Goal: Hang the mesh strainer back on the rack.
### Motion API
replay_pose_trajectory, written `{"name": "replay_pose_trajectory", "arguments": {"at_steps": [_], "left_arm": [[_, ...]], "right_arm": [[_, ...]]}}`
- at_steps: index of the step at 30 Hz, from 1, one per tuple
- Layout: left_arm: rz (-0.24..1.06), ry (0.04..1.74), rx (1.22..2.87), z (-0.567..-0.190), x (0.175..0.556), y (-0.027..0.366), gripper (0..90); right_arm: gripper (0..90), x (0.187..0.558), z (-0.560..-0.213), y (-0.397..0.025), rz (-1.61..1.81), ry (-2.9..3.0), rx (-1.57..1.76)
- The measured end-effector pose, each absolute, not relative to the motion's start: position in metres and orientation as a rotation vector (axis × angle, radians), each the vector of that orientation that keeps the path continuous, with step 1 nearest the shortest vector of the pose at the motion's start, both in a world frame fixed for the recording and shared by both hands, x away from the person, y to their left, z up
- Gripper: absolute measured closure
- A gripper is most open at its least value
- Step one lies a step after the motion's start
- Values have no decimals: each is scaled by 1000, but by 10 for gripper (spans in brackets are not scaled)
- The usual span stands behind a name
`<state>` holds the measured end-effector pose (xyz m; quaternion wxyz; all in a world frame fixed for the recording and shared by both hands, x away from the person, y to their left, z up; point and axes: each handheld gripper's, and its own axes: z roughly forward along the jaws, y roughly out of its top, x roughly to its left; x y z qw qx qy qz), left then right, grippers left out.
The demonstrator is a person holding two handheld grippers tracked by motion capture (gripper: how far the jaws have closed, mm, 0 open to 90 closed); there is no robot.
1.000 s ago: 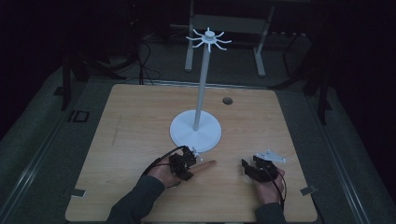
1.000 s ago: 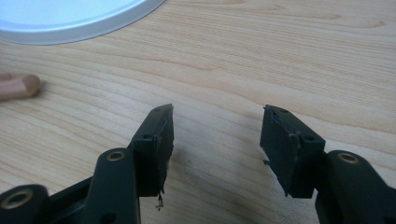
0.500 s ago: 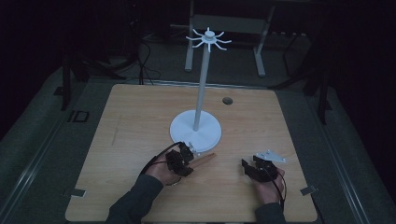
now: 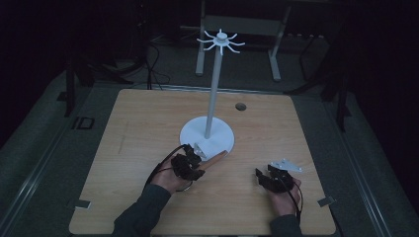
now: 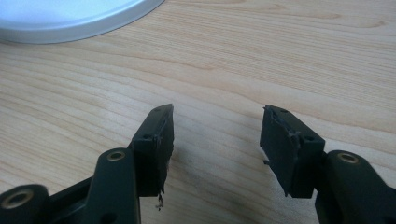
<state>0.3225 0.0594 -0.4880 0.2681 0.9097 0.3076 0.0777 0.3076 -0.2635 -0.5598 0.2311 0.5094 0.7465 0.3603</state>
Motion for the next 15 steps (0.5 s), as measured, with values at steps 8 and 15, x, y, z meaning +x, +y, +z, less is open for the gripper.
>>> {"name": "replay_pose_trajectory", "arguments": {"at_steps": [8,15], "left_arm": [[248,848,2405,-480,322,64,693],[279,871,2366,-474,322,67,693]], "right_arm": [[442,308,-560,-263,987,2050,1399],[442,307,-560,-262,981,2053,1392]]}}
